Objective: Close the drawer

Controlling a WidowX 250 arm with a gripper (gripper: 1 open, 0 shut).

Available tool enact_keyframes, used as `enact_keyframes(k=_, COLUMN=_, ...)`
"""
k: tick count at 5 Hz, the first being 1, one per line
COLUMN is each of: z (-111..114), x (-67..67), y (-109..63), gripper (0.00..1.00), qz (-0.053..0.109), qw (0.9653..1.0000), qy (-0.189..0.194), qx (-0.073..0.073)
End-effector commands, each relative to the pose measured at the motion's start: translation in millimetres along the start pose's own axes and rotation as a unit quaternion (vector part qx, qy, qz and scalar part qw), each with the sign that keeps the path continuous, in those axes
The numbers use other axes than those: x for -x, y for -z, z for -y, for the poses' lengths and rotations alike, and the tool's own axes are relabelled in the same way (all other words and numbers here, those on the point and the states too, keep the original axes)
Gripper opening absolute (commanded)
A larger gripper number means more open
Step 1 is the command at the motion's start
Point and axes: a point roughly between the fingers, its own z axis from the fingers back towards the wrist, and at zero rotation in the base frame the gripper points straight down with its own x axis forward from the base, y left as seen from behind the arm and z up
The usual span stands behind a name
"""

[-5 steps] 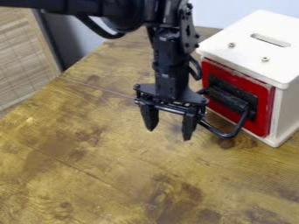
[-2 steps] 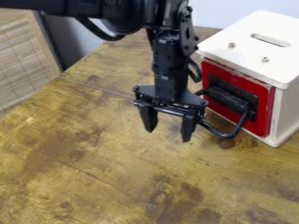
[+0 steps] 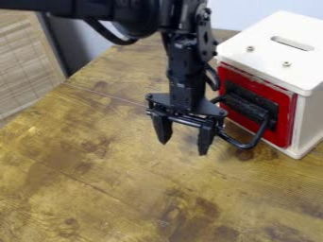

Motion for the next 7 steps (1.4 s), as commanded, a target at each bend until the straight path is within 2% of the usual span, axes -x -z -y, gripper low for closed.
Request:
enact_keyframes(k=1, z=-0.5, x=-5.5, y=-18.4, gripper=1.00, qz=0.024, qw=0.9997, qy=0.007, qx=-0.003)
enact_keyframes(k=7, z=-9.9, x=-9.6, y=-17.5, gripper=1.00, qz=0.015, qw=0.9998, qy=0.009, qx=0.001)
